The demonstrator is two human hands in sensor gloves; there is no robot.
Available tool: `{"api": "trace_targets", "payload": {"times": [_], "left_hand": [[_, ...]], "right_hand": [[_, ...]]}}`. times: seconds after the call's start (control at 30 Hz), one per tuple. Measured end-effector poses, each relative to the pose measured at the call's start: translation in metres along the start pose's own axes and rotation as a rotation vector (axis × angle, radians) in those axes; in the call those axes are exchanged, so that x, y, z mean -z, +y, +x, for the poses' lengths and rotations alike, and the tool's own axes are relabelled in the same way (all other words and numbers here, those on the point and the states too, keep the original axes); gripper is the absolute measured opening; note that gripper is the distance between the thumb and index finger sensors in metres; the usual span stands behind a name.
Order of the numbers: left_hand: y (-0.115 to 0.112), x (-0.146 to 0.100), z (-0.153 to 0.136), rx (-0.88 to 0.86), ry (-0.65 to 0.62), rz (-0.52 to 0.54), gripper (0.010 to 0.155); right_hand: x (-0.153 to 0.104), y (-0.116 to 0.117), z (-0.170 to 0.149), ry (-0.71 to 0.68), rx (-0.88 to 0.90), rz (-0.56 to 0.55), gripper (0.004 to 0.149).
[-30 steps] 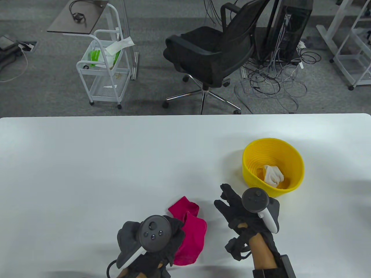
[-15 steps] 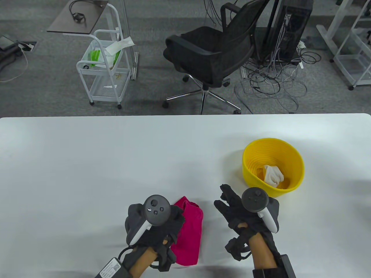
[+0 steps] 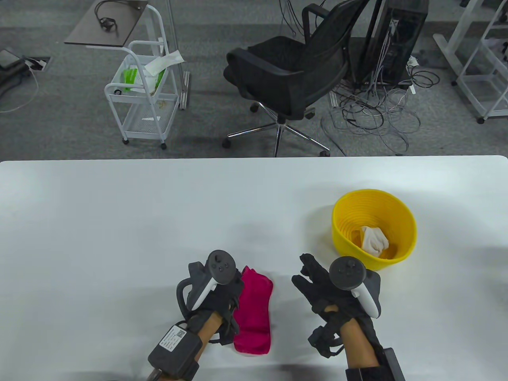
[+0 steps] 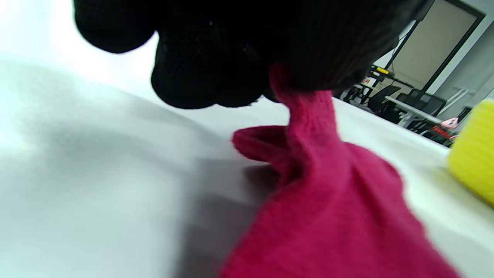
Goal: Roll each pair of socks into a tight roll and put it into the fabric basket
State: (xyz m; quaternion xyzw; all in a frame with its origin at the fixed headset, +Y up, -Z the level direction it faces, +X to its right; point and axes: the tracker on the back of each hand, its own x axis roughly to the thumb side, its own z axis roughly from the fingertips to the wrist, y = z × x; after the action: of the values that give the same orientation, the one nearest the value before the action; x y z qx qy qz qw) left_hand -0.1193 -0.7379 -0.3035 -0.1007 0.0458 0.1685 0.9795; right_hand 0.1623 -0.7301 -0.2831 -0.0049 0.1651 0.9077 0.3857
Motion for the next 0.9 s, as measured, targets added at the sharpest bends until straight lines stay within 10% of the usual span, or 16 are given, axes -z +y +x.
{"api": "trace_targets", "payload": {"times": [0.27,0.43,0.9], "left_hand": [[-0.007,0.005,0.001,0.25,0.002,0.1,0.053],[0.014,-0.007,-0.012,0.083,-0.032,0.095,0.06],[0.026,-0.073,-0.019,-0.133,-0.366,-0.226,0.047]], "right_hand": [[-0.002,0.004,0.005,-0.012,-0.035,0.035,0.08],[-0.01,0.006,0.019,-0.075,-0.083,0.034,0.079],[-0.029,0.035,0.059,-0.218,-0.295,0.165,0.054]]}}
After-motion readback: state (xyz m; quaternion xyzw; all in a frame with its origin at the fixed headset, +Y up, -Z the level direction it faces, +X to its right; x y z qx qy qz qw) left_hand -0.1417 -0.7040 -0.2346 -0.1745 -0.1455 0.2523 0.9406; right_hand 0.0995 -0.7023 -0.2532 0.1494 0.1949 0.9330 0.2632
